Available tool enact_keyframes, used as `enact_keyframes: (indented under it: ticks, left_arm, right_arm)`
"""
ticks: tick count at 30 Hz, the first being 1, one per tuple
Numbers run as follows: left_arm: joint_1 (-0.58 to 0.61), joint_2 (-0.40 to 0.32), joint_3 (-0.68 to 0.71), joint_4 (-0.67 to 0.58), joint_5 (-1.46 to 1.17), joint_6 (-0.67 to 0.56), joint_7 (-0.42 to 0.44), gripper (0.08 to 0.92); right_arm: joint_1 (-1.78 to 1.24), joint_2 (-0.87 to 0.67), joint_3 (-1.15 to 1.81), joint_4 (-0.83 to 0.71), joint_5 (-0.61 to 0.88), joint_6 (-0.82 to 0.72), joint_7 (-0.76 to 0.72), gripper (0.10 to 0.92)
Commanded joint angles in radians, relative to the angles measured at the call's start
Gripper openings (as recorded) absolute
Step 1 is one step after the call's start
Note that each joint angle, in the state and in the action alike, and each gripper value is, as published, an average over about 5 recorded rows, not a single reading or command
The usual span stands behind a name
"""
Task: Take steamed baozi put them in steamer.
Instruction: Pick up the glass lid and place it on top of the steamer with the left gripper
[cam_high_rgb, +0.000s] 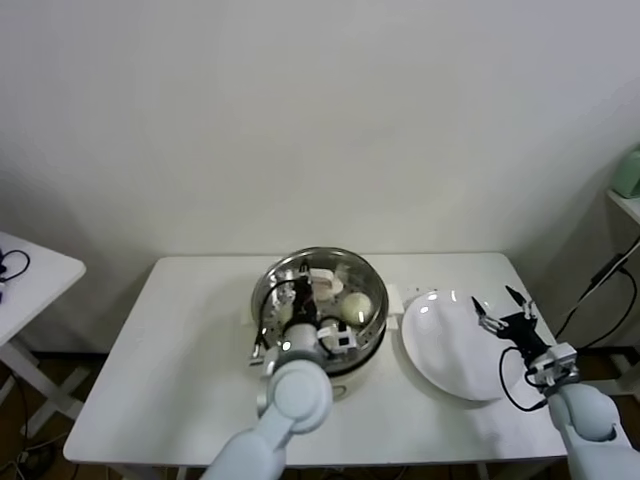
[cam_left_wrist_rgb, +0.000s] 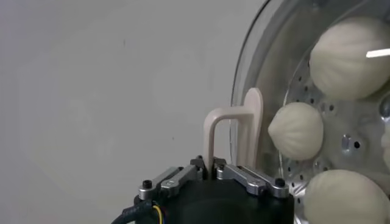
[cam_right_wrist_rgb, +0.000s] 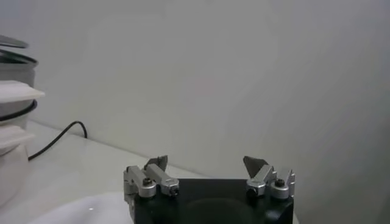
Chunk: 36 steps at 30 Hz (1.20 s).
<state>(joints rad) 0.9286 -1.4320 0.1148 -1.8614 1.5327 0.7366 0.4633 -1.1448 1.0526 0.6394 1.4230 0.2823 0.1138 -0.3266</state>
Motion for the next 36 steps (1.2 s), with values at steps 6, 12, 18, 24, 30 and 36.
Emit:
enact_keyframes:
  ticks: [6, 12, 18, 24, 30, 36]
  left_arm:
    - [-0.001, -0.054, 0.001, 0.006, 0.077, 0.012, 0.007, 0.161]
    - [0.013, -0.058, 0.003, 0.004, 0.114, -0.015, -0.002, 0.161]
    - [0.02, -0.064, 0.002, 0.015, 0.122, -0.026, -0.016, 0.161]
    - [0.026, -0.077, 0.006, 0.027, 0.132, -0.034, -0.021, 0.161]
    - [0.023, -0.078, 0.003, 0.043, 0.138, -0.044, -0.031, 0.161]
    - [0.02, -0.077, 0.005, 0.06, 0.142, -0.053, -0.04, 0.161]
  right_arm:
    - [0.005, 0.01, 0.0, -0.006, -0.009, 0.004, -0.003, 0.823]
    - [0.007, 0.018, 0.007, -0.014, -0.02, 0.009, -0.01, 0.823]
    - [0.007, 0.026, 0.013, -0.015, -0.023, 0.01, -0.015, 0.823]
    - [0.007, 0.031, 0.015, -0.014, -0.024, 0.011, -0.018, 0.823]
    - [0.006, 0.034, 0.021, -0.012, -0.025, 0.012, -0.023, 0.823]
    - [0.002, 0.038, 0.032, -0.011, -0.025, 0.013, -0.028, 0.823]
